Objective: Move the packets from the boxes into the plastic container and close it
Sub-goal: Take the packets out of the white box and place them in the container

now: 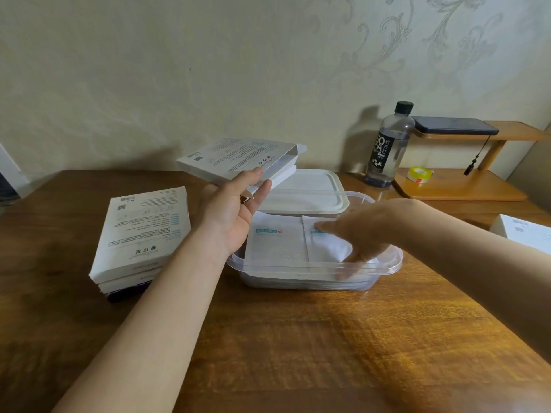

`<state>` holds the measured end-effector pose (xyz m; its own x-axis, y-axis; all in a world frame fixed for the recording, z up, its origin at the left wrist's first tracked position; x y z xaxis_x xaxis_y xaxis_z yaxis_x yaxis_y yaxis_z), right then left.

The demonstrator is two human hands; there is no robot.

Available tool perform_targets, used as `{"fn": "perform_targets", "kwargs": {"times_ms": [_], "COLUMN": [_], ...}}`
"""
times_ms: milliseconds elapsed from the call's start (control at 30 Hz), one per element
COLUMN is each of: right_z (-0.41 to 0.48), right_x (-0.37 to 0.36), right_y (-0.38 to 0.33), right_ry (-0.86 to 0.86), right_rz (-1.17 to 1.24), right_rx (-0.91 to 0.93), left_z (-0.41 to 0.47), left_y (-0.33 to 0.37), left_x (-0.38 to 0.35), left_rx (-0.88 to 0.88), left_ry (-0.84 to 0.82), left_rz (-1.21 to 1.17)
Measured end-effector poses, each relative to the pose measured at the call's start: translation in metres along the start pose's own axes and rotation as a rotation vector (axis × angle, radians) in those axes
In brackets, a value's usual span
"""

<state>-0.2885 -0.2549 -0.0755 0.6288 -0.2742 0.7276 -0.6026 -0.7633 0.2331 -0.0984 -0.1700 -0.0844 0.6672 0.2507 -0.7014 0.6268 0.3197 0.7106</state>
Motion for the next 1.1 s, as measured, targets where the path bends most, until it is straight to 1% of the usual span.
{"fn": "perform_targets", "kwargs": {"times_ms": [167,300,467,600,733,967,1100], "right_z": [0.005,0.003,-0.010,0.003,0.010,0.009,0.012], "right_x": [-0.005,0.002,0.022,0.015,0.007,-0.005,-0.007], "right_y": [-0.004,-0.002,-0.004,-0.010,-0.009,-0.009,-0.007], "right_ry": [0.017,-0.020,0.054,0.038,0.033,0.123,0.118], "right_rz": [-0.081,-0.007,-0.005,0.006,0.019,-0.025,-0.013], "right_rx": [-0.037,-0.038,0.009,0.060,0.028,0.030,0.032], "left_z": [0.000,-0.001,-0.003,-0.003,-0.003,-0.002,-0.003], "left_y": [0.000,0.000,0.001,0.001,0.002,0.001,0.001], "left_x": [0.001,0.000,-0.001,-0.001,-0.001,0.000,-0.001], "left_rx": [-0.004,-0.001,0.004,0.011,0.010,0.006,0.004], "left_ry": [0.005,0.003,-0.005,-0.021,-0.020,-0.013,-0.011], "left_rz": [0.003,0.013,0.038,0.032,0.028,0.014,0.025]}}
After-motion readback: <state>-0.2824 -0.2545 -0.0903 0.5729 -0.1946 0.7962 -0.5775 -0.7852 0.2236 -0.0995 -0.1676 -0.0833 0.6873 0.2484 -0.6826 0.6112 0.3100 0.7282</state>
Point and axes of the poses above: each hand's wrist, its own z-axis towards the middle knuckle, its own x-axis out of the back of the hand, y = z × x, the point moved 2 cm from there along z, towards the middle knuckle, and after that the axes turned 6 degrees about -y, right-handed, at the moved point
